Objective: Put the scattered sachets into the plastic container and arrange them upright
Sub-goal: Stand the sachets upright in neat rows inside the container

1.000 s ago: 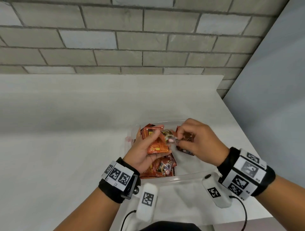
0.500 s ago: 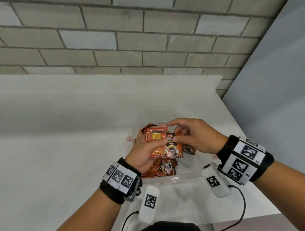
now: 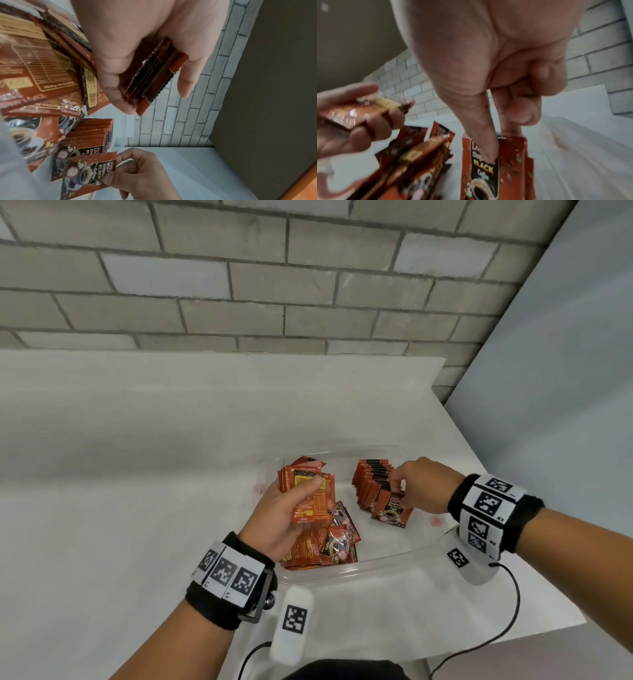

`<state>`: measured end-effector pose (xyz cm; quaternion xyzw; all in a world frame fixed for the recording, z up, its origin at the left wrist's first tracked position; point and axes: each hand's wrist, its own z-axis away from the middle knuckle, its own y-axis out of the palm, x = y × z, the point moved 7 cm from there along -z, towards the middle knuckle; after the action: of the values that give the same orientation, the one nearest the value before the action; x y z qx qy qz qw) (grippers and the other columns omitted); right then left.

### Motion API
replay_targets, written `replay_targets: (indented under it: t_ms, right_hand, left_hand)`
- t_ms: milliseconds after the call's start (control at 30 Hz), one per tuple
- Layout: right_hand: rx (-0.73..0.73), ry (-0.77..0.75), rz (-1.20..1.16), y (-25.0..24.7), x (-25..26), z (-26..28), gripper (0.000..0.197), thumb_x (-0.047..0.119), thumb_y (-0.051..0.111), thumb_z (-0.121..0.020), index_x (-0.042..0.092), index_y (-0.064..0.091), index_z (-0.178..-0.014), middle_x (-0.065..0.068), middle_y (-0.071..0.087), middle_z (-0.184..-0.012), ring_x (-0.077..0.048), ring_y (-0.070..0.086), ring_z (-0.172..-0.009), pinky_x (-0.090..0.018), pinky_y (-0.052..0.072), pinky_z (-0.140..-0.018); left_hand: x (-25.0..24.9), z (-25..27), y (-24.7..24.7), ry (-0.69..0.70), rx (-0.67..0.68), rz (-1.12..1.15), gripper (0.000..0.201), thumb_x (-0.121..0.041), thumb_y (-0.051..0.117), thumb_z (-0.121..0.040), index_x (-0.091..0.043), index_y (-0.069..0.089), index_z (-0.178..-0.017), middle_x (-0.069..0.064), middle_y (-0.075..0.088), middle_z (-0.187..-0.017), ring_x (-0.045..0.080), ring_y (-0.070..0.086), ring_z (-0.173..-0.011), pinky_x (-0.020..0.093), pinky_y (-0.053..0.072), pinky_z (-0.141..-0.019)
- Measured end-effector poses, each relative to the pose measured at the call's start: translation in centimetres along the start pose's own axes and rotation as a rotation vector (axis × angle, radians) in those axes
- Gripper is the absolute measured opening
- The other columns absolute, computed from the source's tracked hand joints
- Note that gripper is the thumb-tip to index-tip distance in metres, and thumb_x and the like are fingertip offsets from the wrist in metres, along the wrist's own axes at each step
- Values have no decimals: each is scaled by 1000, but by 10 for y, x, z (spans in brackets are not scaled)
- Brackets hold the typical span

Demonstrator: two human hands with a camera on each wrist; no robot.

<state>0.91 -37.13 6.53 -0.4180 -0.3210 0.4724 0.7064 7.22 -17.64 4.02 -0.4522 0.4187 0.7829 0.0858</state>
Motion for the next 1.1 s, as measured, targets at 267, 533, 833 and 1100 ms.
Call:
replay_targets:
  t_ms: [267, 533, 833, 1100]
  right_hand:
    - [38, -39, 121, 12, 4, -14, 15, 4, 56, -84, 14, 65, -92, -4, 64, -92, -19, 55, -77, -26, 44, -65]
    - [57, -48, 220, 14, 9, -20, 18, 5, 56, -85, 20, 51, -74, -1, 52, -82, -20, 52, -73, -21, 34, -50]
    - [67, -47, 425, 14, 18, -22, 12, 10, 54, -89, 8, 59, -100, -2, 44, -78, -19, 46, -65, -22, 30, -47]
    - [33, -93, 523, 6, 30, -25, 10, 5, 52, -87, 9, 60, -92, 0, 41, -69, -21, 47, -64, -22, 27, -46]
  left_hand:
    - [-1, 0, 0, -10, 5, 13, 37, -23, 65, -74, -12, 61, -109, 10, 68, -87, 21, 67, -74, 35, 56, -65]
    - [0, 0, -1, -20, -8, 21, 40, -22, 65, -75, -10, 60, -114, 11, 67, -88, 22, 67, -73, 33, 57, -64]
    - [1, -2, -1, -26, -14, 19, 46, -23, 66, -73, -9, 59, -116, 11, 68, -89, 22, 67, -73, 33, 57, -63]
    - [2, -2, -3, -25, -13, 43, 45, -21, 66, -73, -9, 59, -116, 13, 67, -90, 22, 67, -72, 34, 57, -63]
